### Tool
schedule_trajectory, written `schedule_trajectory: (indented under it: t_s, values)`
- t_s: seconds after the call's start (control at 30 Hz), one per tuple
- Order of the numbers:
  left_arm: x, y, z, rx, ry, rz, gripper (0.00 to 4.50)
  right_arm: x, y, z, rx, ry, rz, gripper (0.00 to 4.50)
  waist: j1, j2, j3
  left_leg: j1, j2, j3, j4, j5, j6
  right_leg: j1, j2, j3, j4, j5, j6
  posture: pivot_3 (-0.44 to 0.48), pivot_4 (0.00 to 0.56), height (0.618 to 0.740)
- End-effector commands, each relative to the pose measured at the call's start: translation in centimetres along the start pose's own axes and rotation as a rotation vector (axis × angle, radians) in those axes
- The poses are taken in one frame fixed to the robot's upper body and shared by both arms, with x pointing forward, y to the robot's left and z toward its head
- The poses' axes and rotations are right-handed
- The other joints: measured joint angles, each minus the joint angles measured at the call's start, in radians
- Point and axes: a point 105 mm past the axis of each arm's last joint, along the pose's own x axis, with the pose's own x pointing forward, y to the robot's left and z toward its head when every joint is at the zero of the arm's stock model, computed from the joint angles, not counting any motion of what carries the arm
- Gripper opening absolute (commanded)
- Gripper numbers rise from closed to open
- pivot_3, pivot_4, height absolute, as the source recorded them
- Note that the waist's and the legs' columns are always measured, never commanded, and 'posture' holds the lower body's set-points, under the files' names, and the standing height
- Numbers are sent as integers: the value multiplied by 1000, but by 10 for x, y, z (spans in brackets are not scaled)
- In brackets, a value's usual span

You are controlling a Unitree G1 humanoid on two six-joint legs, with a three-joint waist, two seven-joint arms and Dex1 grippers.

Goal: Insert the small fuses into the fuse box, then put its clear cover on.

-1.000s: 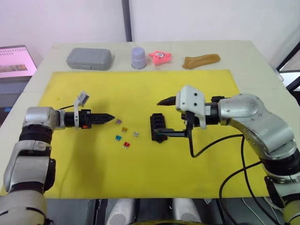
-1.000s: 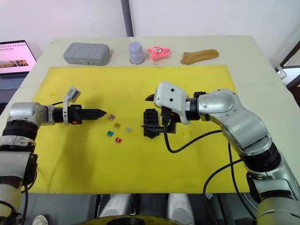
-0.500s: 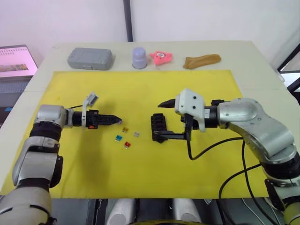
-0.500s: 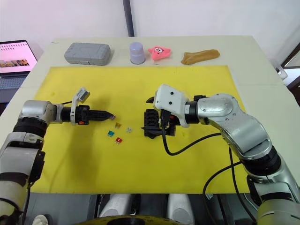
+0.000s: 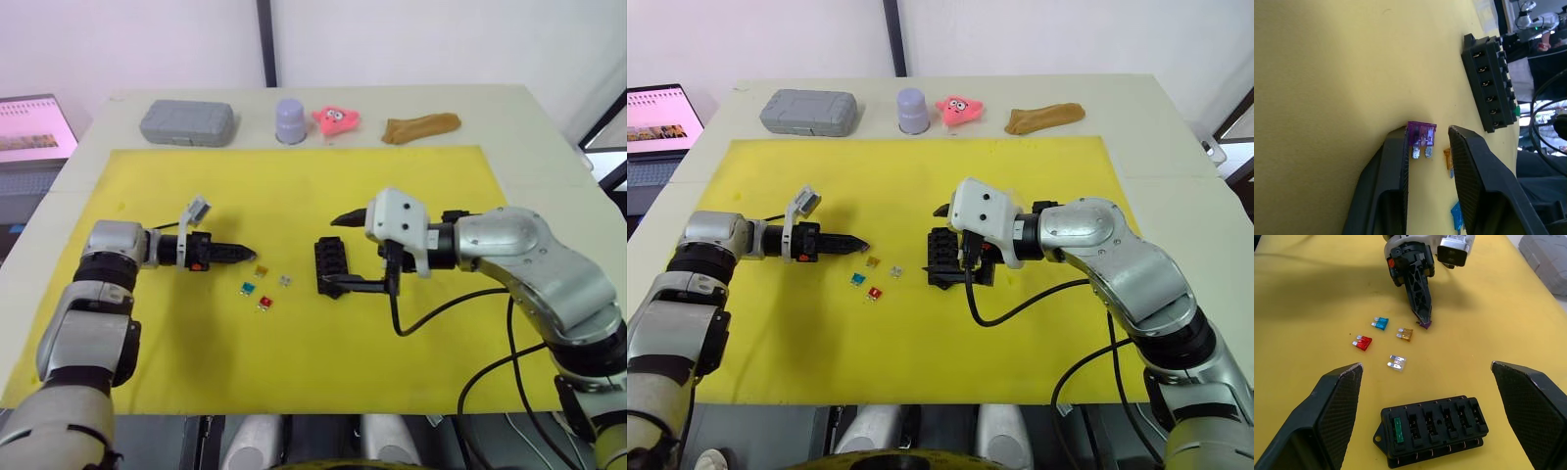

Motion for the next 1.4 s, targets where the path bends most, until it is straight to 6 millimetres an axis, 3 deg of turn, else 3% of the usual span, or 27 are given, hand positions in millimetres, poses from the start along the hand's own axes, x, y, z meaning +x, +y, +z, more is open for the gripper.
schedule_trajectory:
  t_s: [0.03,0.07,0.33,0.5,0.6,0.73,0.83,0.97,1.2,1.33,1.4]
  values:
    - [3,3,-3,-9,10,9,455,-6,-4,9,-45,-24,-25,4500,0,0,0,0,0,0,0,0,0,0,0,0,0,0,0,0,150,740]
    - [3,3,-3,-9,8,9,24,-6,-4,8,-45,-23,-25,4500,0,0,0,0,0,0,0,0,0,0,0,0,0,0,0,0,150,740]
    - [-4,6,-4,-2,3,24,24,-6,-5,8,-49,-23,-26,4500,-2,0,0,0,0,0,0,0,0,0,0,0,0,0,0,0,150,740]
    - [-10,-1,7,25,-41,5,24,-6,-5,8,-41,-25,-25,4500,-3,0,0,0,0,0,0,0,0,0,0,0,0,0,0,0,150,740]
    - [-14,-15,21,60,-89,-37,24,-7,-4,8,-26,-26,-25,4500,-4,0,0,0,1,0,0,0,0,-1,0,0,0,0,0,0,150,740]
    - [-22,-61,44,185,-170,-179,24,-8,-2,6,85,-41,-23,4500,-4,0,0,-2,1,0,0,0,0,-2,0,0,0,0,0,0,150,740]
    - [-22,-92,46,253,-176,-257,24,-9,0,8,201,-76,-6,4500,-6,0,0,-2,2,-1,0,0,0,-2,0,0,0,0,0,0,150,740]
    - [-14,-140,32,411,-122,-372,24,-10,1,18,427,-151,46,4500,-7,0,0,-1,4,-1,0,0,0,-2,-1,0,1,0,0,0,150,740]
    - [-5,-164,20,515,-84,-430,24,-7,5,28,609,-209,137,4500,-4,0,0,0,3,-1,0,0,0,-1,-2,0,0,0,0,0,150,740]
    - [0,-165,17,538,-68,-435,0,-5,4,34,681,-269,163,3168,-7,0,0,0,3,-1,-1,0,0,-2,-1,0,1,0,0,0,150,740]
    - [1,-165,15,545,-60,-437,0,-4,4,37,712,-290,178,3168,-9,0,0,0,3,-1,-1,0,0,-2,-1,0,1,0,0,0,150,740]
